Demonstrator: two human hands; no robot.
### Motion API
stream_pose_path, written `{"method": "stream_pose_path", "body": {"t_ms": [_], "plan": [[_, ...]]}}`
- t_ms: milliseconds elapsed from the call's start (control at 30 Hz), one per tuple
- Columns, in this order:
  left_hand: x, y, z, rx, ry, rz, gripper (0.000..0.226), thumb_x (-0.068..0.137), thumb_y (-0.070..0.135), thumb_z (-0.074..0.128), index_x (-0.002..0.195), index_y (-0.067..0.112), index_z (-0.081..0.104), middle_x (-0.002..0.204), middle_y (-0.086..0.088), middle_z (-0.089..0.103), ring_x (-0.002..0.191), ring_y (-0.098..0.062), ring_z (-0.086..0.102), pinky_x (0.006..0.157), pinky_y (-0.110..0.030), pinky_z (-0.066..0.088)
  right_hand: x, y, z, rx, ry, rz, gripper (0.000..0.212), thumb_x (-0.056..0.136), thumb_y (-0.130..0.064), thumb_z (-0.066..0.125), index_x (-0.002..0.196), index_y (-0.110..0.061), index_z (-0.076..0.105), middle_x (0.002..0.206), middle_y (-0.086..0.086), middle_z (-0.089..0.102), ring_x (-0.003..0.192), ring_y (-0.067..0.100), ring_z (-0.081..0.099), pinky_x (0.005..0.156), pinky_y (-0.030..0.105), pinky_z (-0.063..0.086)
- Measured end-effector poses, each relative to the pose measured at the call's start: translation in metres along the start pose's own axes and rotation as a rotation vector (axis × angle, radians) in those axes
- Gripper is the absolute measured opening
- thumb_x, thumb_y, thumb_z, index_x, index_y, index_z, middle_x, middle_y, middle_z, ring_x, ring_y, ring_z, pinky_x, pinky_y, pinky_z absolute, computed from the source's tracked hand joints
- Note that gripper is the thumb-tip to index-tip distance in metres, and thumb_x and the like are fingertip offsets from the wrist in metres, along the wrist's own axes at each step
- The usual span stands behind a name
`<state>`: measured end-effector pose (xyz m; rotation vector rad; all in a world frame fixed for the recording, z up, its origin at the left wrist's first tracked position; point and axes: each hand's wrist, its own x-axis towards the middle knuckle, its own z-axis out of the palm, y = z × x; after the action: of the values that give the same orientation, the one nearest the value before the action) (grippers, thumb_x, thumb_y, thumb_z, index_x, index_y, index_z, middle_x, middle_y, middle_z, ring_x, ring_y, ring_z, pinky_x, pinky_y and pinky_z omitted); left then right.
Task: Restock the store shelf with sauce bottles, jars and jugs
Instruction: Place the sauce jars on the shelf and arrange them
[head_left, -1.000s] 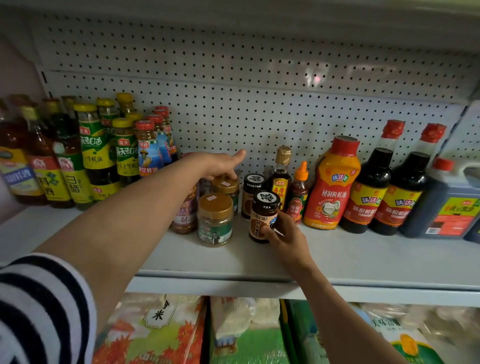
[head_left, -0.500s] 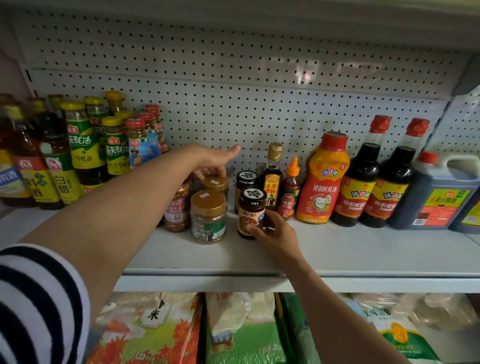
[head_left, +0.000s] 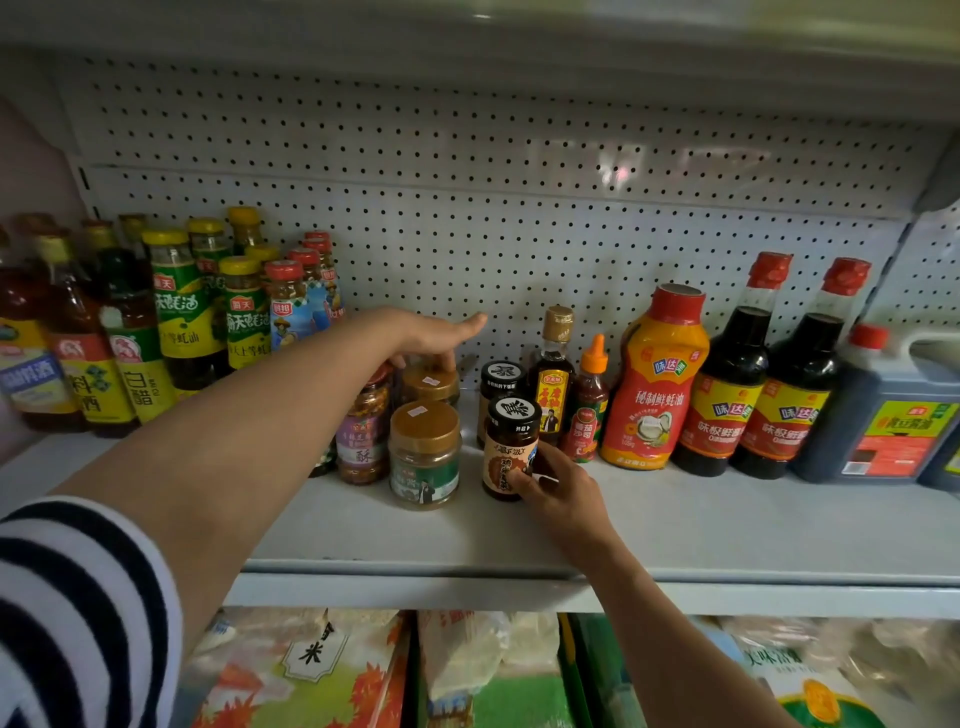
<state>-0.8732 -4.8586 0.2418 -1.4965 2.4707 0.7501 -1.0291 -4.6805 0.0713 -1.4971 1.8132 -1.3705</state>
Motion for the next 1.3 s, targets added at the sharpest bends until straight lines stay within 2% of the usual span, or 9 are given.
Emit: {"method": "stream_pose_path", "body": {"t_ms": [167, 367, 600, 800, 900, 967, 1100, 1200, 1300], "plan": [[0.006, 0.026, 0.017, -0.002, 0.051, 0.191, 0.075, 0.093, 0.070, 0.001, 0.147, 0.037, 0.041, 0.164, -0.004, 0.015, 0.150, -0.030, 0.018, 0.118, -0.055, 0.010, 0.000, 0.002, 0.001, 0.007, 0.012, -0.014, 0.047, 0.090, -0.030, 0.072, 0.135, -0.025, 0.061, 0.119, -0.013, 0.070, 0.104, -0.003, 0.066, 0.090, 0.022, 0.055], [0.006, 0.031, 0.023, -0.006, 0.020, 0.157, 0.078, 0.095, 0.067, -0.003, 0.145, 0.033, 0.047, 0.165, -0.006, 0.011, 0.151, -0.029, 0.012, 0.118, -0.055, 0.005, 0.000, 0.004, -0.001, 0.004, 0.020, -0.021, 0.047, 0.090, -0.032, 0.073, 0.135, -0.026, 0.061, 0.119, -0.012, 0.071, 0.105, -0.002, 0.066, 0.088, 0.019, 0.055], [0.000, 0.017, 0.011, -0.020, 0.019, 0.149, 0.084, 0.090, 0.074, -0.003, 0.132, 0.038, 0.060, 0.164, -0.005, 0.017, 0.149, -0.029, 0.020, 0.118, -0.054, 0.004, 0.002, 0.006, 0.000, 0.005, 0.017, -0.009, 0.046, 0.090, -0.030, 0.073, 0.135, -0.026, 0.061, 0.117, -0.012, 0.071, 0.097, -0.016, 0.062, 0.081, 0.008, 0.051], [-0.006, 0.013, 0.015, -0.041, 0.027, 0.155, 0.090, 0.083, 0.081, -0.005, 0.134, 0.041, 0.058, 0.164, -0.005, 0.016, 0.150, -0.028, 0.019, 0.120, -0.057, 0.004, 0.002, 0.006, 0.000, -0.014, 0.015, -0.026, 0.045, 0.091, -0.031, 0.072, 0.135, -0.026, 0.062, 0.117, -0.014, 0.071, 0.100, -0.015, 0.062, 0.080, 0.004, 0.048], [-0.019, 0.020, 0.020, -0.067, 0.042, 0.188, 0.085, 0.088, 0.076, -0.005, 0.144, 0.038, 0.046, 0.164, 0.000, 0.015, 0.150, -0.026, 0.017, 0.120, -0.054, 0.005, 0.001, 0.005, -0.001, -0.014, 0.012, -0.026, 0.044, 0.091, -0.029, 0.072, 0.134, -0.026, 0.063, 0.115, -0.014, 0.071, 0.097, -0.019, 0.060, 0.077, 0.002, 0.046], [-0.033, 0.023, 0.024, -0.114, 0.123, 0.245, 0.078, 0.091, 0.073, -0.003, 0.148, 0.041, 0.039, 0.164, 0.000, 0.019, 0.149, -0.027, 0.021, 0.119, -0.052, 0.008, 0.000, 0.005, -0.002, -0.027, 0.006, -0.026, 0.044, 0.092, -0.031, 0.071, 0.134, -0.027, 0.063, 0.115, -0.015, 0.071, 0.098, -0.018, 0.059, 0.077, 0.001, 0.045], [-0.068, 0.014, 0.041, -0.292, 0.474, 0.363, 0.064, 0.098, 0.066, 0.016, 0.144, 0.035, 0.048, 0.155, 0.003, 0.040, 0.142, -0.022, 0.036, 0.109, -0.036, 0.027, -0.001, 0.003, -0.003, -0.076, -0.010, -0.035, 0.043, 0.092, -0.036, 0.070, 0.134, -0.031, 0.062, 0.114, -0.016, 0.071, 0.097, -0.018, 0.060, 0.079, 0.005, 0.047], [-0.093, -0.006, 0.075, -0.518, 0.745, 0.455, 0.043, 0.101, 0.052, 0.040, 0.127, 0.027, 0.062, 0.124, 0.011, 0.064, 0.116, -0.006, 0.059, 0.086, -0.018, 0.042, -0.003, -0.002, -0.003, -0.106, -0.012, -0.036, 0.041, 0.092, -0.037, 0.070, 0.132, -0.034, 0.063, 0.108, -0.019, 0.070, 0.089, -0.020, 0.058, 0.083, 0.014, 0.050], [-0.108, -0.031, 0.118, -0.746, 0.938, 0.408, 0.017, 0.097, 0.034, 0.059, 0.107, 0.022, 0.065, 0.095, 0.017, 0.065, 0.087, 0.010, 0.062, 0.065, -0.006, 0.045, -0.005, -0.005, -0.003, -0.142, -0.030, -0.053, 0.042, 0.093, -0.040, 0.068, 0.134, -0.035, 0.061, 0.109, -0.018, 0.069, 0.091, -0.009, 0.061, 0.082, 0.015, 0.046]]}}
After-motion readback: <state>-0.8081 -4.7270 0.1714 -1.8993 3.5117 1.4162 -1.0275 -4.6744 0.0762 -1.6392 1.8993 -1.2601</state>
